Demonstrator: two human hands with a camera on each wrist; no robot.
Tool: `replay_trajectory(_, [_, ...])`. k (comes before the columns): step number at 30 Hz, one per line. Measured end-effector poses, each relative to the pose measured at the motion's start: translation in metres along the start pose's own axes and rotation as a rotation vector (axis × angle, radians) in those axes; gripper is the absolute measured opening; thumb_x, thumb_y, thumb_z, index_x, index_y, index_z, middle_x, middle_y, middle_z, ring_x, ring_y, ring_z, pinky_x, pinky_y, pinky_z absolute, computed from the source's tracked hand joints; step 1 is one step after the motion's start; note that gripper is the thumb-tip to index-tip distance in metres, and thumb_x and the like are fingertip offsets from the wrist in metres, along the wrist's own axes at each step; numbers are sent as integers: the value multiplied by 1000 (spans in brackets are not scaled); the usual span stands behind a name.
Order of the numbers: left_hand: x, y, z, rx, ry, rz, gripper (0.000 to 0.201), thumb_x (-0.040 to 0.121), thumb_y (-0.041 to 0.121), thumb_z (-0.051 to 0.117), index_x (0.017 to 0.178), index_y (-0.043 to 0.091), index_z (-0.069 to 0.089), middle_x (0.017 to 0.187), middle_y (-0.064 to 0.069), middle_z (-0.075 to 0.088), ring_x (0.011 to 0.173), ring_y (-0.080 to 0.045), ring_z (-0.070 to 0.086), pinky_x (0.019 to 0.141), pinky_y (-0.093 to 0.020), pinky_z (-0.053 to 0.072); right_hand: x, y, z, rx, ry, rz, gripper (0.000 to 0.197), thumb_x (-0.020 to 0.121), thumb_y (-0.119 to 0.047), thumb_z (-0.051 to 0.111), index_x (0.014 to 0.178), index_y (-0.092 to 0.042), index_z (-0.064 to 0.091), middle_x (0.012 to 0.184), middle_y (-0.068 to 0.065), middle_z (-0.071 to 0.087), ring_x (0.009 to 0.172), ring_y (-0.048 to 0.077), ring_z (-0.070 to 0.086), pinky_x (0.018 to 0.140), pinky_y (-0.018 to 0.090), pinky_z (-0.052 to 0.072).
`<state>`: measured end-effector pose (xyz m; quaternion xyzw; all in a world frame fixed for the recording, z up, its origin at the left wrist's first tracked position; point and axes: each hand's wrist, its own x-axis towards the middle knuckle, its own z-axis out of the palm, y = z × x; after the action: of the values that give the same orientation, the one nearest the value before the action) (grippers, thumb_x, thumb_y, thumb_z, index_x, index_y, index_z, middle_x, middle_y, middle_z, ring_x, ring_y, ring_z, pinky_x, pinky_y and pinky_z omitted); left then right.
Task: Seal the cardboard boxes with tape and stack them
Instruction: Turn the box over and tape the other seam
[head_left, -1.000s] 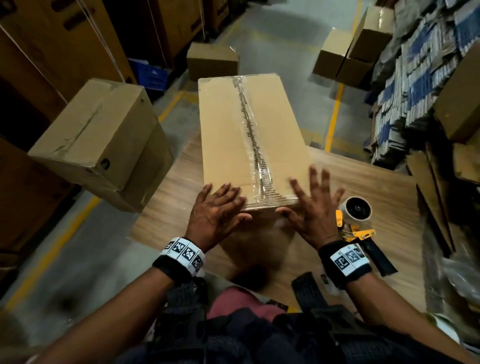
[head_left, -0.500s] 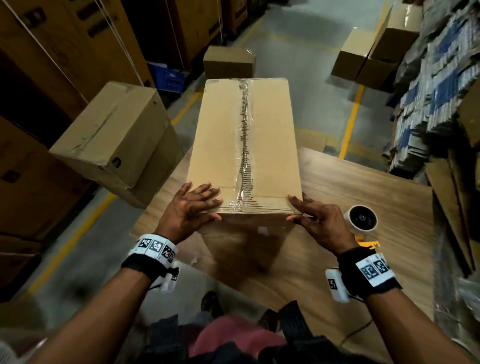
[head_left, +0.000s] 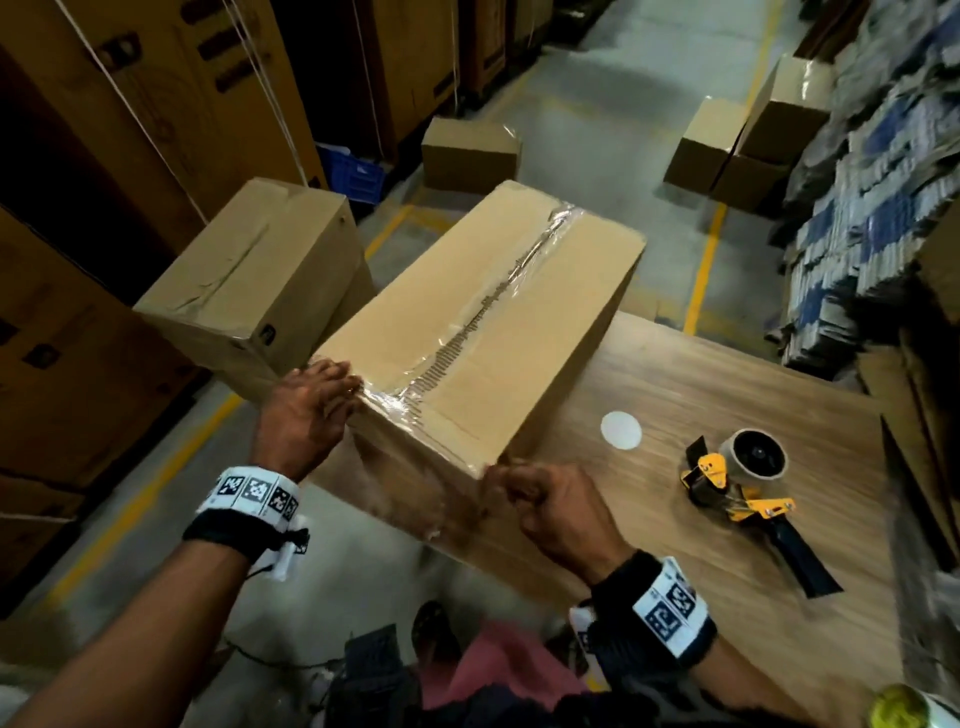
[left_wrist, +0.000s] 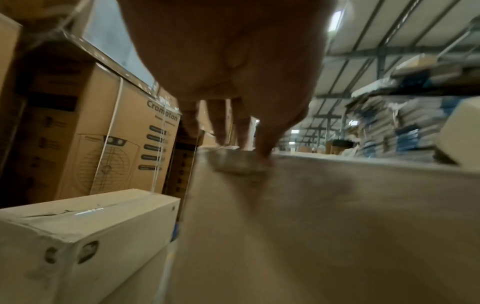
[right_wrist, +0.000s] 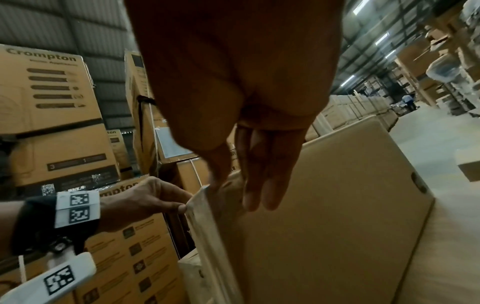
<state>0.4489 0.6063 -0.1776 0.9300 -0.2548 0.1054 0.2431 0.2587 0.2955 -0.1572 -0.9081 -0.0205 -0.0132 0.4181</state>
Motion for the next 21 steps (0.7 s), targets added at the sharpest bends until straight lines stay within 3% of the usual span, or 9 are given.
replay_trajectory(2, [-8,14,-1,-64,106,-58,39,89,35,61,113,12,80,125,-12,74,119,-29,69,106,-50,51,8,-2,-4,-50,-10,-36,27,89,-28,71,114,-39,76,120,-26,71,109,-2,68,86,27,59])
replay_trajectory(4, [-17,50,1,-188,165,-93,40,91,40,63,115,12,79,124,-11,75,119,-27,69,102,-54,55,17,7,-16,-68,50,-5,25,91,-37,74,115,-38,77,125,-22,71,112,-5,66,89,31,60])
replay_trajectory(8, [-24,137,26,-103,120,-100,67,97,66,48,130,14,73,137,-13,68,132,-30,60,111,-51,47,46,28,-49,-208,143,61,35,91,-46,73,124,-38,72,127,-14,72,105,6,71,85,32,60])
replay_trajectory(10, [-17,164,45,-18,-4,-179,87,98,78,21,148,18,57,157,-13,50,149,-31,41,122,-53,31,66,35,-57,-331,104,56,45,93,-47,70,137,-38,64,143,-7,63,120,15,65,97,32,54])
replay_trajectory(12, [-11,181,64,54,-151,-276,98,93,82,0,160,22,39,169,-13,29,159,-29,18,127,-57,3,86,39,-55,-407,33,12,53,98,-46,63,149,-36,52,160,-1,45,146,21,42,117,41,40])
replay_trajectory(13, [-9,188,69,88,-189,-310,100,92,83,-2,160,22,38,170,-14,26,160,-29,16,126,-60,-5,95,41,-52,-434,15,-11,54,101,-48,56,152,-35,48,164,1,38,152,23,33,120,46,36])
replay_trajectory(14, [-9,192,72,117,-201,-318,99,93,84,1,157,21,44,168,-16,31,159,-31,21,124,-64,-6,102,43,-49,-447,5,-29,54,103,-51,46,153,-34,47,166,2,34,155,25,27,121,51,34])
replay_trajectory(16, [-11,195,75,150,-265,-298,93,98,82,12,148,18,57,160,-19,44,152,-33,37,121,-70,4,109,47,-40,-410,-22,-11,61,102,-57,29,155,-32,44,168,3,27,157,23,19,121,56,31])
replay_trajectory(21, [-17,164,76,201,-281,-185,89,98,81,16,143,20,63,155,-14,52,146,-31,47,116,-70,15,89,51,-19,-307,-42,-54,65,102,-61,30,160,-31,35,172,-4,11,159,15,3,128,38,16])
